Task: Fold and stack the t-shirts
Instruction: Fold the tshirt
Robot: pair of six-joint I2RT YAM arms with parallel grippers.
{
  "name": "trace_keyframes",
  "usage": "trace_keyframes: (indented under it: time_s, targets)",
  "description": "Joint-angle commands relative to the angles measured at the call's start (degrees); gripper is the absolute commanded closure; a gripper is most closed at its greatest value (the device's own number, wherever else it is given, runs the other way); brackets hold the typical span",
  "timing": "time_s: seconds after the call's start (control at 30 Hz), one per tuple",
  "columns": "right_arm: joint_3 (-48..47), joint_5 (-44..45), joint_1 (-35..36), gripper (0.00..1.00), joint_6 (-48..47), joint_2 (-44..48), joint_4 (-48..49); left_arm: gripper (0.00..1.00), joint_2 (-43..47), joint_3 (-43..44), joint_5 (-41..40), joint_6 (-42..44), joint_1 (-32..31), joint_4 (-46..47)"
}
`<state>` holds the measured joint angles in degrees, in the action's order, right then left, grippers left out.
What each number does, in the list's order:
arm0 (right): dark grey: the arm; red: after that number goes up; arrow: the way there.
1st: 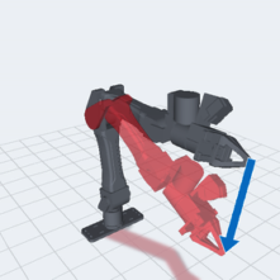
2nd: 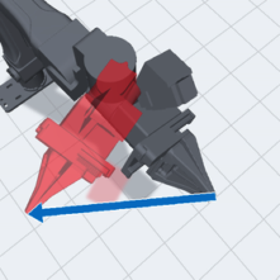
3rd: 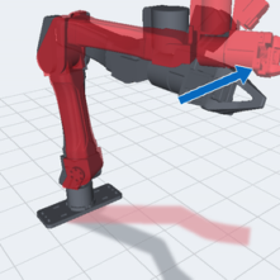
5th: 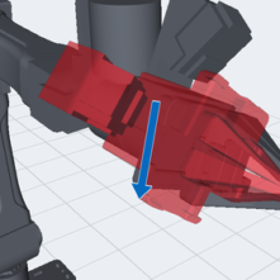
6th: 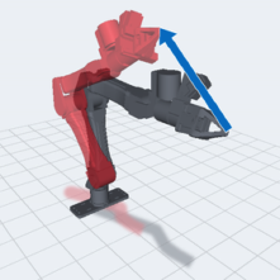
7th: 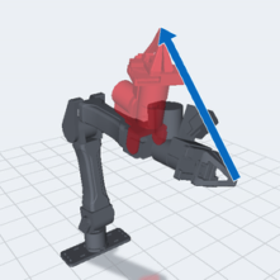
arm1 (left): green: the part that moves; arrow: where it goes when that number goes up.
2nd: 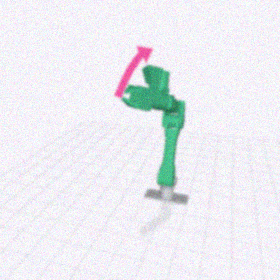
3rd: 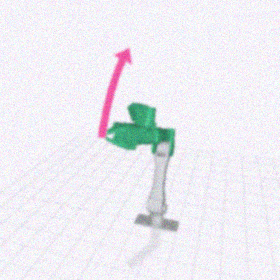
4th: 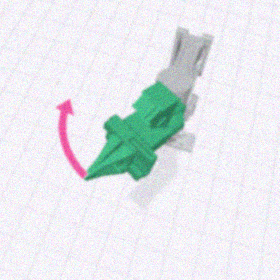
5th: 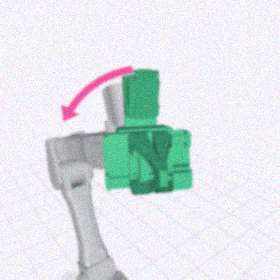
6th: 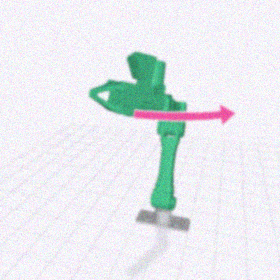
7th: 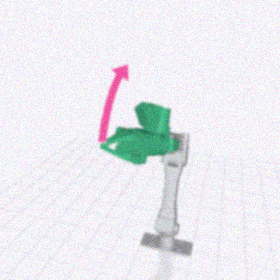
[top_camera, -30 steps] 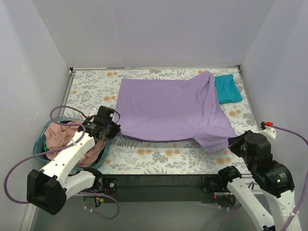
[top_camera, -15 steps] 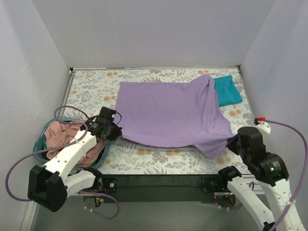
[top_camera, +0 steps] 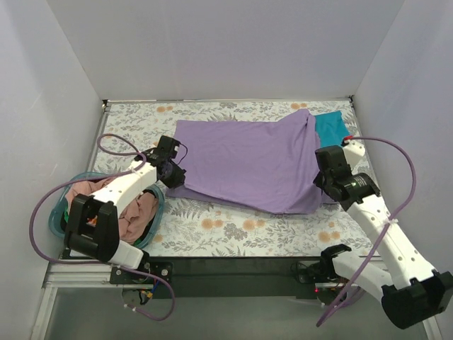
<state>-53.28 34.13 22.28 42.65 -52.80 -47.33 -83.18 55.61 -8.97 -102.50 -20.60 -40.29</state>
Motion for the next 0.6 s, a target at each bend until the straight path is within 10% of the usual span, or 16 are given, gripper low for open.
trace_keyframes:
  time_s: [0.0, 0.57]
  targets:
    - [-4.2, 5.4, -2.1, 0.99, -2.3, -3.1, 7.9, 1.00, -1.9, 3.9, -1.5, 1.0, 1.7, 0.6]
    - [-11.0, -18.6, -17.4, 0.99, -17.4, -27.6, 30.7, 1.00, -17.9, 13.6, -2.4, 3.1, 7.0, 4.9]
